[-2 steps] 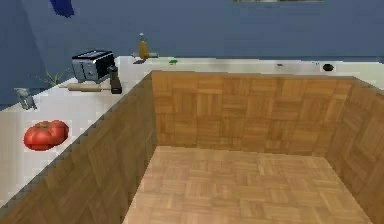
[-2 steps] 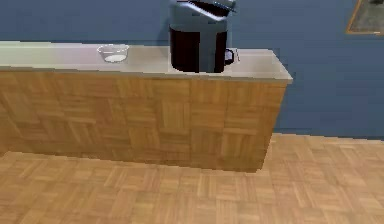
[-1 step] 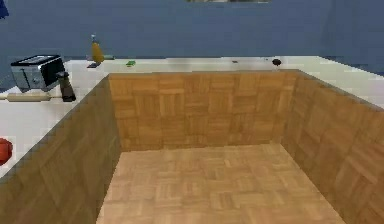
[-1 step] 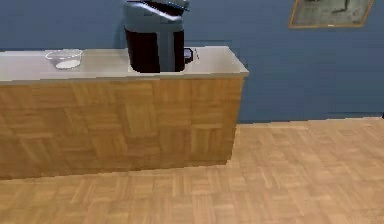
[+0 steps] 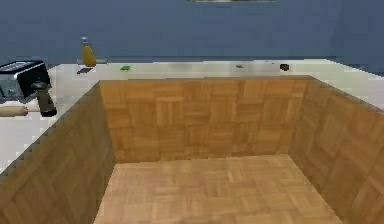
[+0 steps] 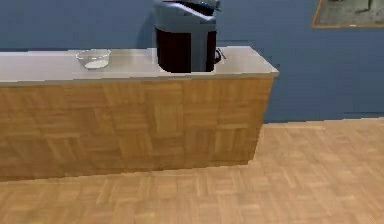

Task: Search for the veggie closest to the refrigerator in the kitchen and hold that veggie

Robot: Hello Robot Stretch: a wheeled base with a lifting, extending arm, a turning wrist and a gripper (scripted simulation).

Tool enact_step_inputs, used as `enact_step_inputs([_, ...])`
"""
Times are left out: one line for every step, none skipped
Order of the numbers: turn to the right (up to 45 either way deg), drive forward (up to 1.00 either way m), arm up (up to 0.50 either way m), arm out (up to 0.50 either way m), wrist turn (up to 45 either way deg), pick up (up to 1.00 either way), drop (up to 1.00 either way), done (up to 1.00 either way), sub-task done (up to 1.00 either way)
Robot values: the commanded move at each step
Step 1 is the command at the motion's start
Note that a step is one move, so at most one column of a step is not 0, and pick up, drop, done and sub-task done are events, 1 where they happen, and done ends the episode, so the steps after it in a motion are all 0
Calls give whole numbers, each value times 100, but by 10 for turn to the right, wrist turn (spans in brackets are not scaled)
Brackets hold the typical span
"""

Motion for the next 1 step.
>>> enact_step_inputs([-450, 0, 0, 0, 0, 0, 0, 0, 0])
